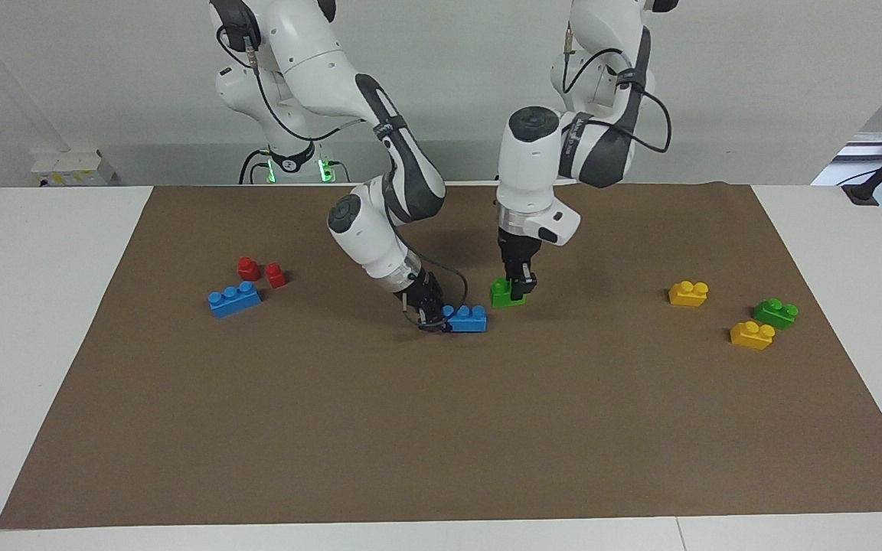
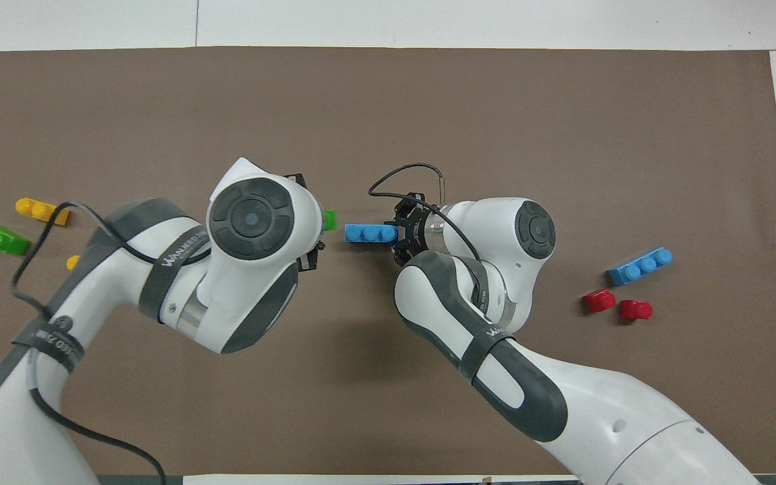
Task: Remove green block with left arm and hold with right
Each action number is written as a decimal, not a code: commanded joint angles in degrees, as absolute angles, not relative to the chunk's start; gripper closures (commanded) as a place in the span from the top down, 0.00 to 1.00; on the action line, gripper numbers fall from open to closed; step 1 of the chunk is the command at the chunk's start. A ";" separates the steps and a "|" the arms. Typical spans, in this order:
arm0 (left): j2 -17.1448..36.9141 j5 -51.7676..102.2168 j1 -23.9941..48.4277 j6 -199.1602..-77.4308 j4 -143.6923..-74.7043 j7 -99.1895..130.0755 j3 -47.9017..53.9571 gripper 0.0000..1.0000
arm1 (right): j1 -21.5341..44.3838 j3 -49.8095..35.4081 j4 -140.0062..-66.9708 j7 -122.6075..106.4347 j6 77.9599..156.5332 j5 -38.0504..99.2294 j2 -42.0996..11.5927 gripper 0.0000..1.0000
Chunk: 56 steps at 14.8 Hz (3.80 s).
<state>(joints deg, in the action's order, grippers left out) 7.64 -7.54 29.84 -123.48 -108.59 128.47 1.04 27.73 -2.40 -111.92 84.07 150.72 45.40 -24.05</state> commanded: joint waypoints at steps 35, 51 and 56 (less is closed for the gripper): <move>23.12 0.44 -4.13 -139.13 -106.70 56.87 0.88 0.00 | -9.58 -2.28 -106.54 51.95 107.17 22.27 -8.71 1.00; 15.57 -2.37 -3.61 -120.43 -100.02 26.75 1.05 1.00 | -5.89 -3.16 -93.34 8.79 89.39 1.32 2.81 1.00; 9.33 -2.20 -3.08 -112.43 -99.84 15.31 1.41 1.00 | -5.54 -3.16 -93.25 8.27 89.74 -0.43 2.90 1.00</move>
<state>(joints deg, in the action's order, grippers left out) 12.20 -1.60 -3.36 -116.06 -99.39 19.36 1.28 -5.57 -3.06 -94.30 9.82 90.36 2.00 3.53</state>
